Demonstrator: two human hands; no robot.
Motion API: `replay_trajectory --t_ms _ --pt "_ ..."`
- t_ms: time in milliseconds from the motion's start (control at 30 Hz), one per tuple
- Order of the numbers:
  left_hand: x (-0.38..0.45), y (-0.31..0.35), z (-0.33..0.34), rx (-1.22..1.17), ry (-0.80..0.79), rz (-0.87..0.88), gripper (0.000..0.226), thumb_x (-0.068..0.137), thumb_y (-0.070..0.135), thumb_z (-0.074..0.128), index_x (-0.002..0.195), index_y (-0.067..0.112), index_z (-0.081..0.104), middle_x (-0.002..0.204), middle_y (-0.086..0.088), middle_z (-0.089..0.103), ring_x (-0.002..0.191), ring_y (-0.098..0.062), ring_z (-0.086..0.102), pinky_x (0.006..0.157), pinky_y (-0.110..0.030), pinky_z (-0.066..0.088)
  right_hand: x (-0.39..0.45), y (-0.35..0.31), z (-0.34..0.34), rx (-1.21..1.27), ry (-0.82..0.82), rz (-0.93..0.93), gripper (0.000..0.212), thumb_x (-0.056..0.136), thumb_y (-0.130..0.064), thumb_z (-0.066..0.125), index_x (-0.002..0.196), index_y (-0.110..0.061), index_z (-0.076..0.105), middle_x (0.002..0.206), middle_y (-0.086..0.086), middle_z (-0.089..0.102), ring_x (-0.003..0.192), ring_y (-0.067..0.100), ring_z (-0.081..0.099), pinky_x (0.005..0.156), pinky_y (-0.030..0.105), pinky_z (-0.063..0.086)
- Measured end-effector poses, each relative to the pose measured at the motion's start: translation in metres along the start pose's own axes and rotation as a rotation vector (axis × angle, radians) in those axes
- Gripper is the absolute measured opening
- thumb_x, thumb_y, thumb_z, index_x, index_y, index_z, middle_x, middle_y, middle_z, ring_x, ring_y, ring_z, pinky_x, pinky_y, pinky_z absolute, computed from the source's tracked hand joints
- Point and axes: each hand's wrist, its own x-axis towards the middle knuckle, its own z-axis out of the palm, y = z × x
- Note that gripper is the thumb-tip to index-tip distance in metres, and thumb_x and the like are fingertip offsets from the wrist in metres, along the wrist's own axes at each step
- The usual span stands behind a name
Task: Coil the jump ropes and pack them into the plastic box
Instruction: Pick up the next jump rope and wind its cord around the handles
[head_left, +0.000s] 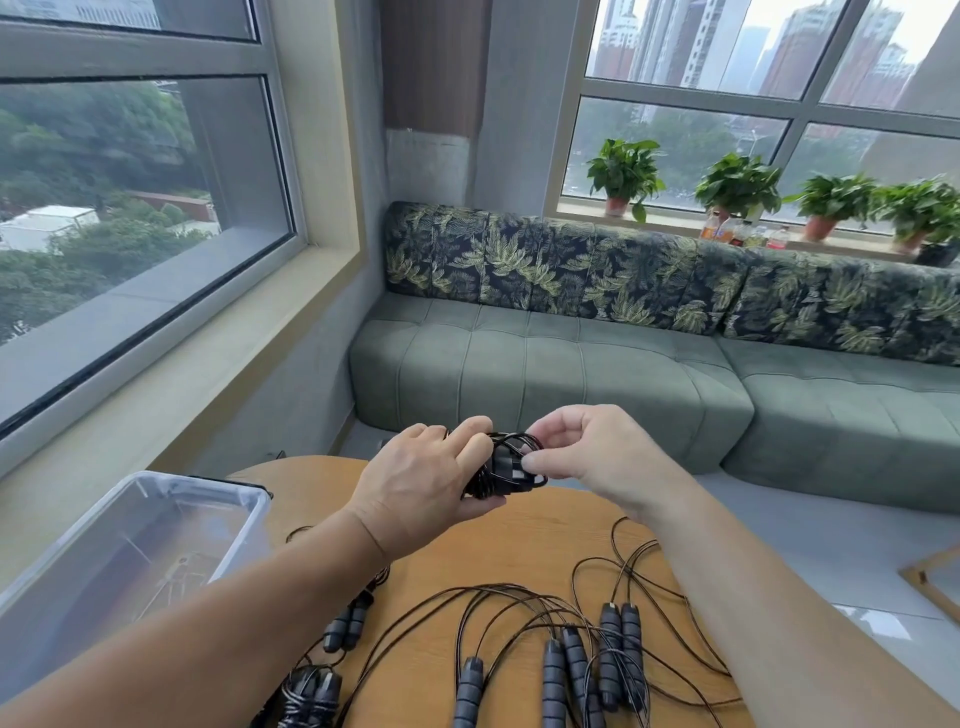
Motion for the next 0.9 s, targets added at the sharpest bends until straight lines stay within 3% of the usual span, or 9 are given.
replay_trajectory --t_ms 167,300,367,433,500,600,733,800,900 --pt "0.000 0.006 0.003 0.046 0.008 -0.016 0.048 0.087 0.059 0.054 0.098 0.014 0.041 0.112 -0.002 0.061 0.052 -0.022 0.051 0.053 -0.035 0.048 0.001 0.003 0.020 -0.385 0.262 -0.155 0.006 0.076 -0.018 0.070 0.077 -0.024 0.070 0.071 -0.007 0.070 0.072 0.011 0.066 0.067 0.029 0.056" --pt "0.006 0.009 0.001 0.075 0.000 -0.051 0.054 0.081 0.057 0.068 0.096 0.015 0.038 0.106 -0.003 0.061 0.049 -0.023 0.050 0.050 -0.033 0.041 0.009 0.013 0.036 -0.737 0.479 -0.322 0.010 0.079 -0.017 0.059 0.078 -0.015 0.069 0.073 0.002 0.065 0.069 0.028 0.060 0.061 0.034 0.050" --pt "0.010 0.012 -0.002 0.087 -0.006 -0.083 0.054 0.080 0.056 0.070 0.095 0.015 0.036 0.102 -0.003 0.061 0.047 -0.023 0.049 0.049 -0.032 0.036 0.014 0.015 0.040 -0.911 0.567 -0.438 0.006 0.069 -0.010 0.067 0.064 -0.009 0.066 0.065 0.005 0.058 0.051 0.030 0.056 0.046 0.032 0.046" --pt "0.013 0.016 -0.002 0.110 -0.021 -0.122 0.054 0.079 0.055 0.071 0.094 0.016 0.037 0.098 -0.003 0.060 0.046 -0.023 0.049 0.049 -0.031 0.030 0.015 0.011 0.041 -1.021 0.592 -0.527 0.025 0.053 -0.002 0.080 0.050 -0.009 0.056 0.055 0.005 0.050 0.035 0.026 0.047 0.035 0.025 0.036" --pt "0.016 0.019 -0.002 0.129 -0.040 -0.169 0.055 0.077 0.055 0.073 0.094 0.017 0.038 0.094 -0.002 0.059 0.046 -0.023 0.049 0.049 -0.031 0.028 0.015 0.008 0.040 -1.087 0.604 -0.545 0.036 0.047 -0.003 0.086 0.048 -0.013 0.051 0.052 0.004 0.046 0.032 0.023 0.044 0.036 0.021 0.028" --pt "0.020 0.020 -0.002 0.140 -0.049 -0.252 0.057 0.072 0.054 0.078 0.092 0.016 0.041 0.087 -0.002 0.057 0.043 -0.023 0.048 0.048 -0.030 0.024 0.015 0.006 0.039 -1.153 0.628 -0.596 0.035 0.053 -0.008 0.085 0.052 -0.015 0.051 0.053 0.003 0.047 0.036 0.022 0.047 0.040 0.021 0.022" --pt "0.027 0.023 -0.005 0.167 -0.052 -0.317 0.058 0.068 0.056 0.080 0.089 0.017 0.043 0.080 0.001 0.055 0.042 -0.021 0.046 0.049 -0.030 0.021 0.019 0.009 0.035 -1.110 0.737 -0.744 0.019 0.071 -0.011 0.064 0.056 -0.015 0.052 0.055 0.002 0.048 0.041 0.023 0.050 0.041 0.024 0.023" --pt "0.029 0.025 -0.005 0.168 -0.061 -0.330 0.056 0.068 0.055 0.080 0.089 0.017 0.044 0.079 0.001 0.054 0.043 -0.021 0.047 0.049 -0.030 0.021 0.021 0.010 0.034 -1.069 0.797 -0.796 0.021 0.077 -0.014 0.049 0.056 -0.016 0.052 0.055 0.002 0.048 0.042 0.023 0.049 0.040 0.025 0.024" --pt "0.031 0.025 -0.002 0.120 -0.070 -0.355 0.058 0.063 0.051 0.084 0.085 0.015 0.044 0.074 -0.001 0.052 0.040 -0.022 0.045 0.047 -0.029 0.021 0.024 0.013 0.038 -1.055 0.765 -0.814 0.019 0.075 -0.015 0.050 0.057 -0.016 0.054 0.056 0.001 0.049 0.043 0.022 0.050 0.038 0.026 0.029"
